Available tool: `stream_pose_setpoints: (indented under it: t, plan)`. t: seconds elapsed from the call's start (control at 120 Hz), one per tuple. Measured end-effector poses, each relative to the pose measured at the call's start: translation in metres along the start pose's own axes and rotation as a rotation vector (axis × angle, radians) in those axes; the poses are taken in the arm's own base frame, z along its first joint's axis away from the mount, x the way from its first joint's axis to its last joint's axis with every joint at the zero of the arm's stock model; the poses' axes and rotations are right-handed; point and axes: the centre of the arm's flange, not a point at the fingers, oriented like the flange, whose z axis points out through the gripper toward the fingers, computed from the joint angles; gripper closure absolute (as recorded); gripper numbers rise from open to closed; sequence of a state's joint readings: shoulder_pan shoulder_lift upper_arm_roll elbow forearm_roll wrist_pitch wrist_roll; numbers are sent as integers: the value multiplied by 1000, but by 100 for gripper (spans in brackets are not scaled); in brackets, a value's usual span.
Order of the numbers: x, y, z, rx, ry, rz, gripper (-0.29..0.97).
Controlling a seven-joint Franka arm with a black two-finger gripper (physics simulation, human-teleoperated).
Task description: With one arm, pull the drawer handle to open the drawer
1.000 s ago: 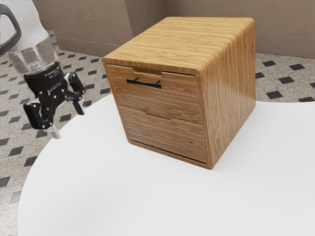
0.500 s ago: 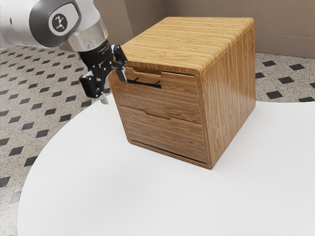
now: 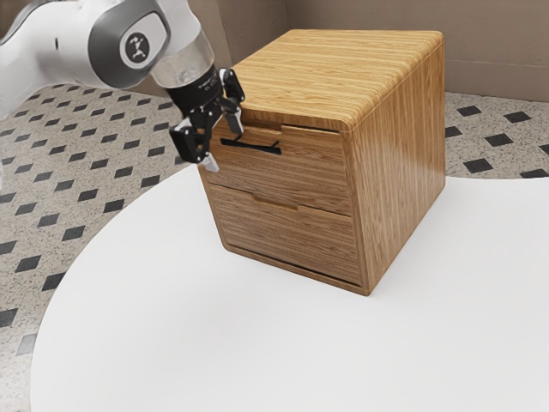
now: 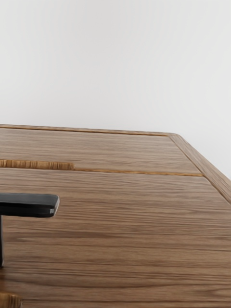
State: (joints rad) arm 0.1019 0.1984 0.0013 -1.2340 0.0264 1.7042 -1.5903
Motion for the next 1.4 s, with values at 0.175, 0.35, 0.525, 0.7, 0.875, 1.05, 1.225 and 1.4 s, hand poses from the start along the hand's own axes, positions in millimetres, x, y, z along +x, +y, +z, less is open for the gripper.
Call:
stream_pose_setpoints:
  t: [0.175,0.35,0.525,0.7,0.875,1.05,1.225,1.4]
  plan:
    - [-1,-3,9,4,3,-2,0]
    - [-13,-17,4,-1,-3,13,0]
    - [-32,-22,-3,-23,-14,51,0]
    - [-23,-22,4,-15,-14,39,10]
    - [-25,-21,4,-17,-15,46,31]
    - [-29,-25,11,-6,-13,54,44]
    - [-29,-32,5,-14,-10,57,52]
    - [-28,-45,-3,-20,-9,60,57]
